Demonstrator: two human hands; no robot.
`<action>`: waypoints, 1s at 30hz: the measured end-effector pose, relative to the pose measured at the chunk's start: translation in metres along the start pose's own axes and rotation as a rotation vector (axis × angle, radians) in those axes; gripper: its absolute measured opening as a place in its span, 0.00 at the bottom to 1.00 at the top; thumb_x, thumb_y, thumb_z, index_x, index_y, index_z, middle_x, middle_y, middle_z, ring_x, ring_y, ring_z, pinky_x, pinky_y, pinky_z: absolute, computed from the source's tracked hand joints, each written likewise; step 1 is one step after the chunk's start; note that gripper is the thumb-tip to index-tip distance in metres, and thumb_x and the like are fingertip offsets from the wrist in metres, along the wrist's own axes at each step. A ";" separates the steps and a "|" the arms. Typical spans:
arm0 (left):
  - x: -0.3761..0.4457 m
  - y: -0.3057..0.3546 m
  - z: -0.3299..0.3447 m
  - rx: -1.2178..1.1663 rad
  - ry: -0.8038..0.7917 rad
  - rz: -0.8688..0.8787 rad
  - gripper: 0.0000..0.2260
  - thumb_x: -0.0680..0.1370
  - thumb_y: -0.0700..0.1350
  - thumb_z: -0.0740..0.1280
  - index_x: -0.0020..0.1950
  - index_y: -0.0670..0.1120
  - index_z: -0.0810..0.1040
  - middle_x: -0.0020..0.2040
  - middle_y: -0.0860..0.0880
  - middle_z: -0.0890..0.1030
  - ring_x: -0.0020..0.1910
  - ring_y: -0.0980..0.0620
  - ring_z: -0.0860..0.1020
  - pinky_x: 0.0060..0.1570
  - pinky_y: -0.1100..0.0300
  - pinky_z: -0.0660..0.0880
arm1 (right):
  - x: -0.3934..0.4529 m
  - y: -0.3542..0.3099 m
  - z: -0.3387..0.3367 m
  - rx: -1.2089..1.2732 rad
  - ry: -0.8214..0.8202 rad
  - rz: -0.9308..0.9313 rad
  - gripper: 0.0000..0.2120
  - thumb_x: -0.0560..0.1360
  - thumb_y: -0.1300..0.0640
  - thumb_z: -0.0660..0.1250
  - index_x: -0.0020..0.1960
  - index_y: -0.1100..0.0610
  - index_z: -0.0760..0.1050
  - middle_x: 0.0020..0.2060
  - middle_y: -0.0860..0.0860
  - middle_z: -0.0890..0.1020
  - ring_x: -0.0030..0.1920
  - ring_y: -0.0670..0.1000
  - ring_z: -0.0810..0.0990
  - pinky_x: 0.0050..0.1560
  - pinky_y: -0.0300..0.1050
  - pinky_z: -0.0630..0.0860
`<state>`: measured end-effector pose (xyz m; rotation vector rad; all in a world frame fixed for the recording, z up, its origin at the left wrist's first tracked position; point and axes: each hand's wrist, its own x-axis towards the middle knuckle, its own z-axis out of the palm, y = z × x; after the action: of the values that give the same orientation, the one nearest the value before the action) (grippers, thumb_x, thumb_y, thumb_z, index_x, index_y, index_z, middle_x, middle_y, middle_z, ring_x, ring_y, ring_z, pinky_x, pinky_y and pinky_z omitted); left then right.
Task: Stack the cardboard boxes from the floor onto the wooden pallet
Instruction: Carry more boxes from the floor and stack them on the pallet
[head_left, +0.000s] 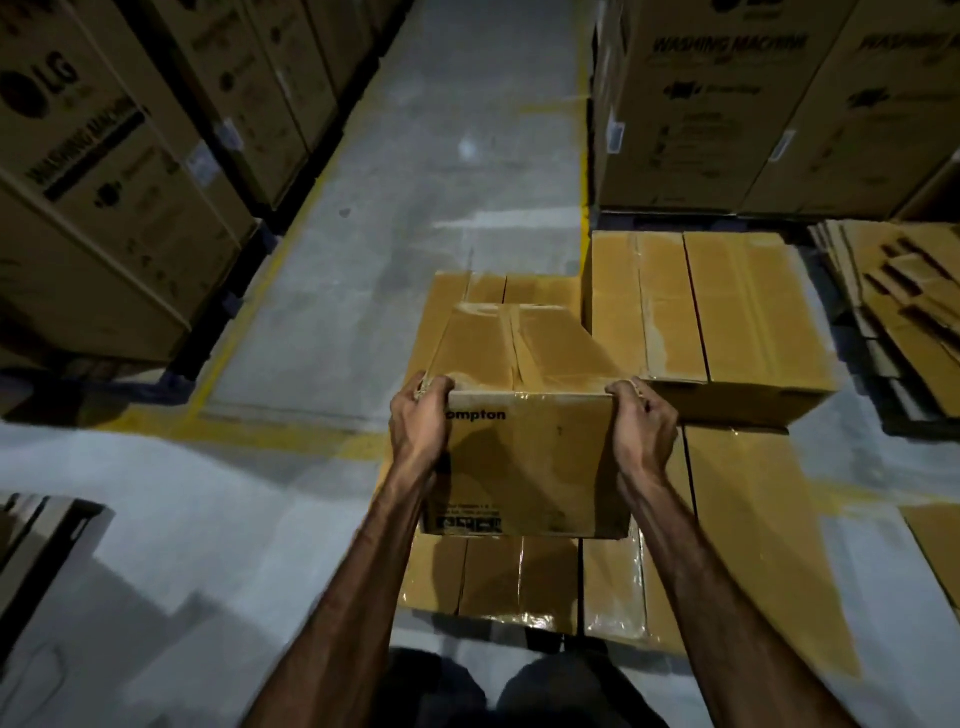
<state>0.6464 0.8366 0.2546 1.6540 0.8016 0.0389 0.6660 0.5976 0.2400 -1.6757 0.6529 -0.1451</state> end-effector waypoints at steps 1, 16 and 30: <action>0.003 0.002 0.003 0.009 -0.005 0.003 0.37 0.67 0.64 0.69 0.68 0.40 0.77 0.66 0.36 0.80 0.64 0.36 0.79 0.64 0.40 0.77 | 0.003 0.001 0.002 -0.007 -0.010 0.003 0.38 0.64 0.31 0.63 0.63 0.56 0.83 0.61 0.57 0.84 0.59 0.57 0.82 0.52 0.50 0.79; 0.143 0.026 -0.014 0.036 -0.209 0.043 0.33 0.70 0.62 0.66 0.67 0.40 0.79 0.64 0.38 0.81 0.63 0.37 0.79 0.61 0.44 0.78 | 0.032 -0.023 0.116 -0.037 0.104 0.077 0.35 0.64 0.34 0.65 0.61 0.57 0.84 0.61 0.56 0.84 0.61 0.58 0.81 0.55 0.49 0.77; 0.255 -0.005 0.060 -0.109 -0.280 0.035 0.32 0.76 0.50 0.70 0.81 0.52 0.69 0.76 0.50 0.75 0.72 0.46 0.75 0.73 0.42 0.73 | 0.170 0.011 0.164 0.083 -0.070 0.020 0.25 0.78 0.65 0.70 0.74 0.55 0.76 0.61 0.45 0.78 0.51 0.37 0.76 0.41 0.22 0.69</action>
<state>0.8638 0.9171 0.1340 1.5290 0.5485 -0.1203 0.8762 0.6549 0.1485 -1.5875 0.6031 -0.0978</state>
